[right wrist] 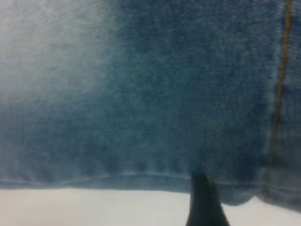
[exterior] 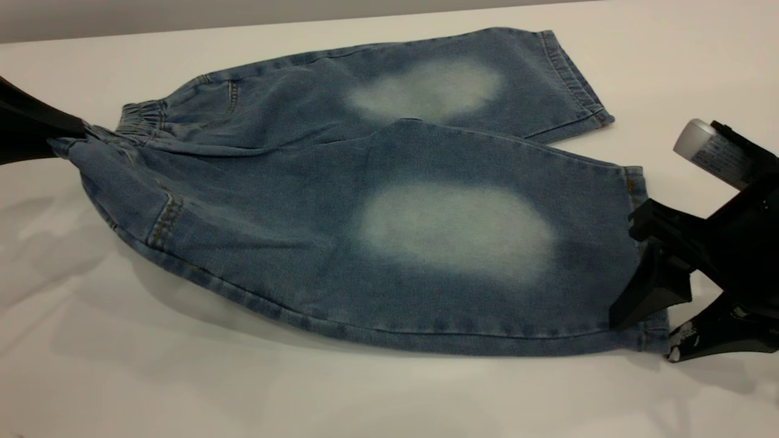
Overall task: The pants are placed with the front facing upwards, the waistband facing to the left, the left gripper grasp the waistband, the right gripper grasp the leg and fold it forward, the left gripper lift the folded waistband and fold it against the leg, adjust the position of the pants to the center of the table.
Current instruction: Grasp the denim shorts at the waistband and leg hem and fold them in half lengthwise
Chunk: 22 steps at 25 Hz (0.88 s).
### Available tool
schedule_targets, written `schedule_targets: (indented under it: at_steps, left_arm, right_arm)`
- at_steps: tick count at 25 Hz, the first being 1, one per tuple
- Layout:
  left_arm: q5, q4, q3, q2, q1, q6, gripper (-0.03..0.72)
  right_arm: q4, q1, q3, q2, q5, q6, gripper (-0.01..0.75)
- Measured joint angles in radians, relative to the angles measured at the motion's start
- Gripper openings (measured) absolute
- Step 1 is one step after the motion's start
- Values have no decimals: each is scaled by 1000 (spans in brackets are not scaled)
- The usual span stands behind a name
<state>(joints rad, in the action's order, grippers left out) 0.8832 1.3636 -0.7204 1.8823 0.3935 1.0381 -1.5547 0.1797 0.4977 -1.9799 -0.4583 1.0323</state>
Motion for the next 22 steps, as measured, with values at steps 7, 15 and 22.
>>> schedule_targets:
  at_steps: [7, 15, 22]
  left_arm:
    - [2, 0, 0, 0, 0, 0, 114]
    - [6, 0, 0, 0, 0, 0, 114]
    - [6, 0, 0, 0, 0, 0, 114]
  right_arm:
    - [-146, 0, 0, 0, -48, 137, 371]
    - [-193, 0, 0, 0, 14, 163, 323]
    - [-191, 0, 0, -22, -48, 206, 306]
